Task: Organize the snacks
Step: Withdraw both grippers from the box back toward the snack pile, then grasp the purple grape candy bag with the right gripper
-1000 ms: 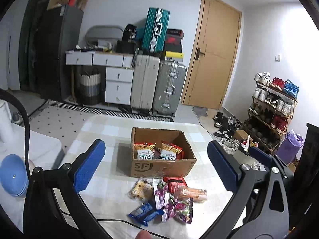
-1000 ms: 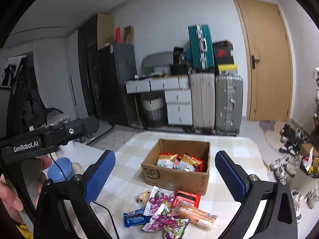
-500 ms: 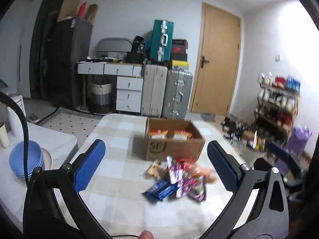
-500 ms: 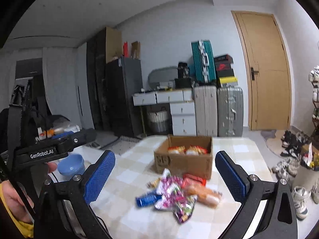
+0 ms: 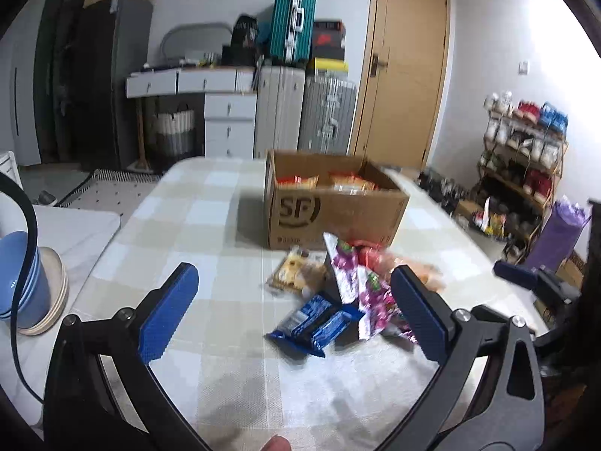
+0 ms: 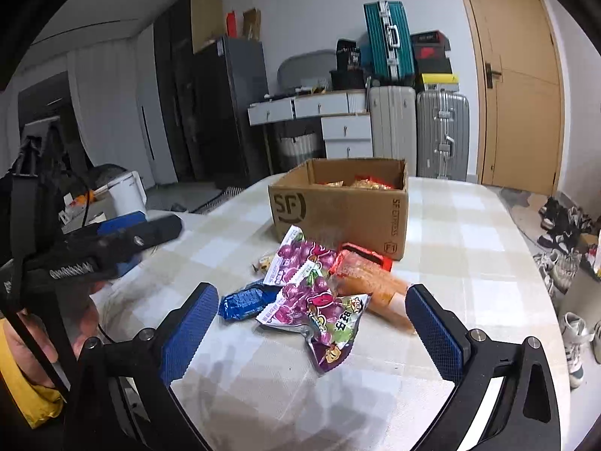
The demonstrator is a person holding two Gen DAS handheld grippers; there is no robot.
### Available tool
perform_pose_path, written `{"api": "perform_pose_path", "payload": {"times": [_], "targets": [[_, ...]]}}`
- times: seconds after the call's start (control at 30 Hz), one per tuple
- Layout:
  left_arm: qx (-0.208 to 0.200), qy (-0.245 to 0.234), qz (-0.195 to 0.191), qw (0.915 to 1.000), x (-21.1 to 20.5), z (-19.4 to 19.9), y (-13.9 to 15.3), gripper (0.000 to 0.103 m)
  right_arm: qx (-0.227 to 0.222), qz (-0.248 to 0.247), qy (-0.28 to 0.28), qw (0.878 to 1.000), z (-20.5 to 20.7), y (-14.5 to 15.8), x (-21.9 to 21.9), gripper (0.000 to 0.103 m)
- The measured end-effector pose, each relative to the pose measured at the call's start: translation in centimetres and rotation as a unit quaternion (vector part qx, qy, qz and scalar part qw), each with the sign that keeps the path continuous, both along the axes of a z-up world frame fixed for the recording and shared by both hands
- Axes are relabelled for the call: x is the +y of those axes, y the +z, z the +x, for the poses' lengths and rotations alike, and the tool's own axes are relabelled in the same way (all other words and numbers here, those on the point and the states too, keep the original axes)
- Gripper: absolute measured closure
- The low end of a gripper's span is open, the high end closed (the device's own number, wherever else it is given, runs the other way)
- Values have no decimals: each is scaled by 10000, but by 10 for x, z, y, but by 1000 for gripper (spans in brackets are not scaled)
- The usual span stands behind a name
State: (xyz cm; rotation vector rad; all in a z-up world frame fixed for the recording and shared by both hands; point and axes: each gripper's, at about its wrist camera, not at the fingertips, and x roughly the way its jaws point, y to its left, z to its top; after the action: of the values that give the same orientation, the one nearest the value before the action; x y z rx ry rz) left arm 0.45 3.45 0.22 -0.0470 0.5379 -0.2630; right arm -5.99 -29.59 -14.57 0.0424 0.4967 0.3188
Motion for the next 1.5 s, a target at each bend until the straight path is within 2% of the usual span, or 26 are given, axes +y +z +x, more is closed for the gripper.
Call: {"api": "perform_pose_path", "payload": {"times": [0.17, 0.3, 0.57, 0.7, 0.8, 0.97, 1.13, 1.2, 1.37, 1.5], "targets": [[340, -137, -179, 9992, -11, 24, -13, 1, 37, 75, -126, 9999, 6, -1, -5, 1], [557, -8, -239, 9982, -13, 33, -22, 1, 231, 77, -161, 9996, 11, -5, -5, 1], [805, 181, -298, 9961, -4, 38, -33, 1, 1320, 376, -371, 9898, 52, -39, -7, 1], [933, 178, -518, 9941, 1, 45, -36, 1, 1835, 666, -480, 9796, 79, -56, -8, 1], [890, 180, -628, 9939, 4, 44, -34, 1, 2041, 755, -568, 9744, 92, -63, -6, 1], [853, 185, -731, 9935, 8, 43, -31, 1, 2147, 577, -620, 9730, 112, -71, 2, 1], [965, 205, -861, 9914, 12, 46, -35, 1, 2435, 690, -584, 9657, 127, -83, 7, 8], [986, 227, -866, 9911, 13, 47, -36, 1, 2456, 605, -550, 9659, 129, -83, 12, 11], [959, 220, -866, 9914, 12, 46, -36, 1, 2438, 696, -303, 9668, 129, -83, 16, 29], [965, 203, -795, 9920, 9, 45, -37, 1, 2416, 683, -298, 9675, 127, -83, 17, 33]]}}
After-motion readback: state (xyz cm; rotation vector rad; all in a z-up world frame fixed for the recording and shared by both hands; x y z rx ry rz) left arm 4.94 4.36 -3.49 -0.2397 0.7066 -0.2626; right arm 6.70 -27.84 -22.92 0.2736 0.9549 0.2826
